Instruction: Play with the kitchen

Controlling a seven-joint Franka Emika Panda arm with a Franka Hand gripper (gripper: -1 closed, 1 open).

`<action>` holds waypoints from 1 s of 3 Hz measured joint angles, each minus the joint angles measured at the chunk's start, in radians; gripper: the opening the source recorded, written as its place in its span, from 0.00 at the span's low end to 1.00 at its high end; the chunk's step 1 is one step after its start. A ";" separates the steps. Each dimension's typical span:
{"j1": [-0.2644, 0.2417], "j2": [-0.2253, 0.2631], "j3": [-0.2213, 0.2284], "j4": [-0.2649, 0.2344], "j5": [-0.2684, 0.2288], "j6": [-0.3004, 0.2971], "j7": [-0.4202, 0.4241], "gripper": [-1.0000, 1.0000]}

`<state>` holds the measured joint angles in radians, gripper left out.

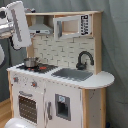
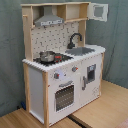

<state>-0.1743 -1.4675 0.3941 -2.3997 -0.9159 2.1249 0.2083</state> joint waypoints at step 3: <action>-0.006 0.094 -0.149 -0.110 0.006 0.224 0.034 1.00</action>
<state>-0.1803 -1.3734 0.2449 -2.5094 -0.9102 2.3489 0.2423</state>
